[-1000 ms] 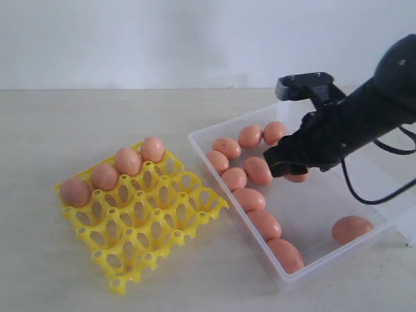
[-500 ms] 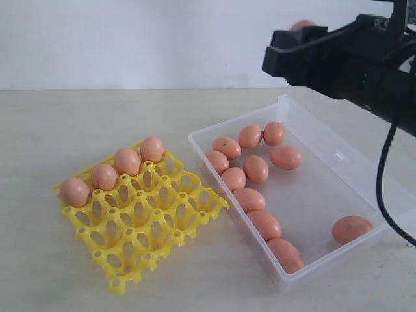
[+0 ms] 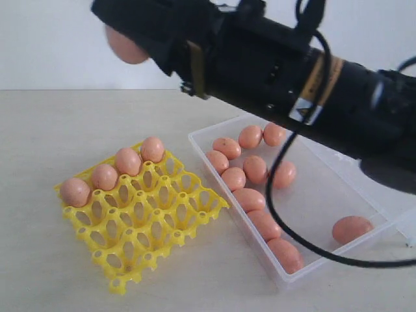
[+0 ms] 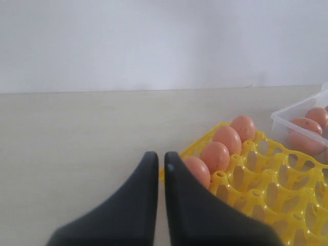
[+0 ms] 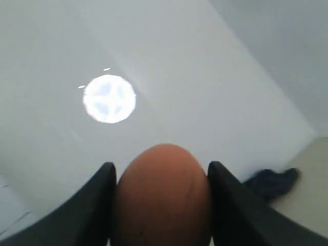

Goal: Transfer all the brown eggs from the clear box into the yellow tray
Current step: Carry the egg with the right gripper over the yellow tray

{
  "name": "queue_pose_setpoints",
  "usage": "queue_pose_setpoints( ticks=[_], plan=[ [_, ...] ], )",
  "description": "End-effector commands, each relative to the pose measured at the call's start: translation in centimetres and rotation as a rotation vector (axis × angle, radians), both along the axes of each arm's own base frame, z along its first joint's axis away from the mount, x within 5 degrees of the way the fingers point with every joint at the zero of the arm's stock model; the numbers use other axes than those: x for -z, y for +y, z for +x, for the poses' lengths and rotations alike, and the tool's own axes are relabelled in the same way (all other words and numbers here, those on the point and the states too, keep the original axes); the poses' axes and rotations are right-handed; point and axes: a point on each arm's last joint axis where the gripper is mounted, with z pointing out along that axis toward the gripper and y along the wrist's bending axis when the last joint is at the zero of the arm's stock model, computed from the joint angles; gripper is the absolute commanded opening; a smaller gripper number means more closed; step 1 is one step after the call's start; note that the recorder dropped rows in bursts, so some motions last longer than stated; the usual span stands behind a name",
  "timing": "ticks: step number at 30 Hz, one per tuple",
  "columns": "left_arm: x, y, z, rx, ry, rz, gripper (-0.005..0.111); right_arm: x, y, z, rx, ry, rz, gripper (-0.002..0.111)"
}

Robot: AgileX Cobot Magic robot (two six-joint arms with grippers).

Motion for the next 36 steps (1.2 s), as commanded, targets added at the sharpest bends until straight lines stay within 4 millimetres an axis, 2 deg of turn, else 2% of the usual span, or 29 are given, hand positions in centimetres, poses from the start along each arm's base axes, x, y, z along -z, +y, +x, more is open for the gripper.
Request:
queue_pose_setpoints(
  ticks=[1,3,6,10,15,18,22,25,28,36],
  plan=[
    [0.0,0.0,0.0,-0.002,-0.007,-0.004,0.004,-0.4,3.0,1.9,-0.248,-0.007,0.067,0.000],
    [0.0,0.0,0.0,-0.002,-0.007,-0.004,0.004,0.1,4.4,3.6,-0.278,0.000,0.052,0.000],
    [0.0,0.0,0.0,-0.002,-0.007,-0.004,0.004,1.1,5.3,5.1,-0.283,0.026,0.050,0.000],
    [0.0,0.0,0.0,-0.002,-0.007,-0.004,0.004,3.2,6.7,6.9,-0.274,0.166,-0.070,0.000],
    [0.0,0.0,0.0,-0.002,-0.007,-0.004,0.004,5.8,8.6,7.5,-0.390,0.207,-0.294,0.000],
    [0.0,0.0,0.0,-0.002,-0.007,-0.004,0.004,7.0,9.6,8.0,-0.256,0.255,-0.410,0.000],
    [0.0,0.0,0.0,-0.002,-0.007,-0.004,0.004,9.0,11.0,7.5,-0.107,0.199,-0.643,0.000],
    [0.0,0.0,0.0,-0.002,-0.007,-0.004,0.004,10.0,11.4,8.3,-0.064,0.206,-0.700,0.000],
    [0.0,0.0,0.0,-0.002,-0.007,-0.004,0.004,11.2,13.0,9.5,-0.130,0.221,-0.728,0.000],
    [0.0,0.0,0.0,-0.002,-0.007,-0.004,0.004,13.7,13.6,10.1,-0.182,0.061,-0.863,0.000]
  ],
)
